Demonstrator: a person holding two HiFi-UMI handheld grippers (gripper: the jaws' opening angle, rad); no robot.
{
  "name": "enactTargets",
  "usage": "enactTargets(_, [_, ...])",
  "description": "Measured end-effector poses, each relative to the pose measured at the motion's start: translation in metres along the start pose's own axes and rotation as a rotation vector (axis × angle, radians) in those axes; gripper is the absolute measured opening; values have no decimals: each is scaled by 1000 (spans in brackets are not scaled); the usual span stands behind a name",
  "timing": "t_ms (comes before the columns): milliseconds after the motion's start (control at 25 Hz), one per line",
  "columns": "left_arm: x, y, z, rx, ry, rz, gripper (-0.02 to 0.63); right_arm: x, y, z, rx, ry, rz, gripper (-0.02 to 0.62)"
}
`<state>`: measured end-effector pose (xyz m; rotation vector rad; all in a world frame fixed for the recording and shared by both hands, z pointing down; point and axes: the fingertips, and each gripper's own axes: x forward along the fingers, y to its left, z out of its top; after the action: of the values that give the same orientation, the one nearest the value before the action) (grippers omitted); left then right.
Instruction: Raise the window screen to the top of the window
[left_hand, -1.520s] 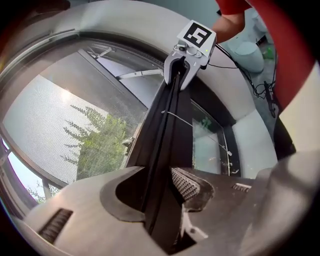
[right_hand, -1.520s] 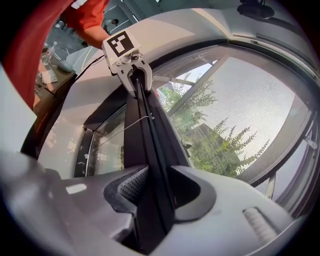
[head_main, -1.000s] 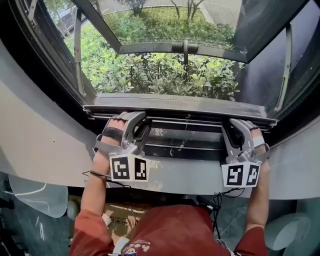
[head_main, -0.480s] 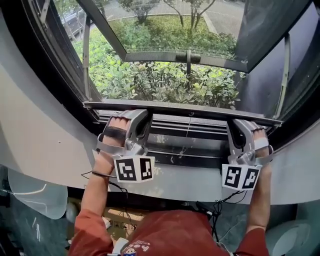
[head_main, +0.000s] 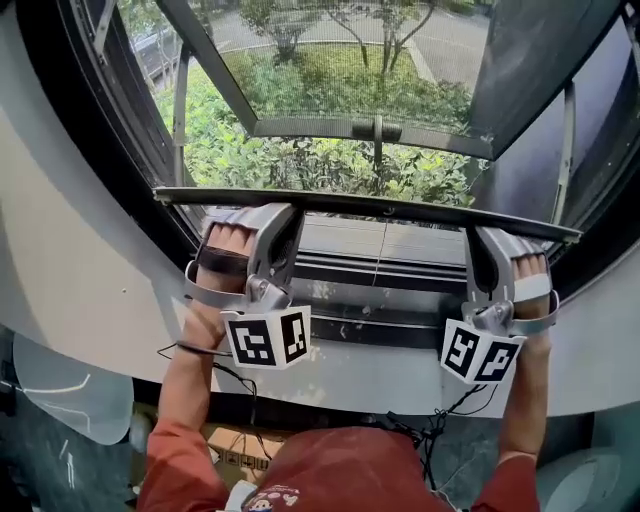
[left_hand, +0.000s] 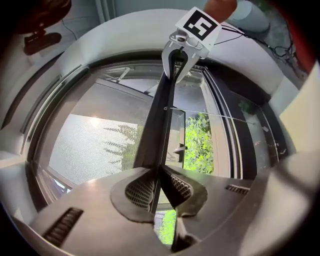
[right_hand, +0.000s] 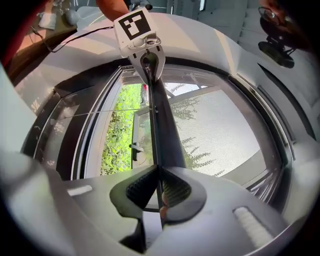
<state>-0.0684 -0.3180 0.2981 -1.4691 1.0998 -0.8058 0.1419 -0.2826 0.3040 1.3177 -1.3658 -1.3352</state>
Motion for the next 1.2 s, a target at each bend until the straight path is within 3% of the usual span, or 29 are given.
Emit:
enactTargets(560, [9, 63, 12, 42, 1, 138, 41, 13, -65, 6, -4, -4, -101, 38])
enactTargets(1200, [18, 142, 25, 122, 0, 288, 41, 26, -143, 18, -76, -10, -241, 40])
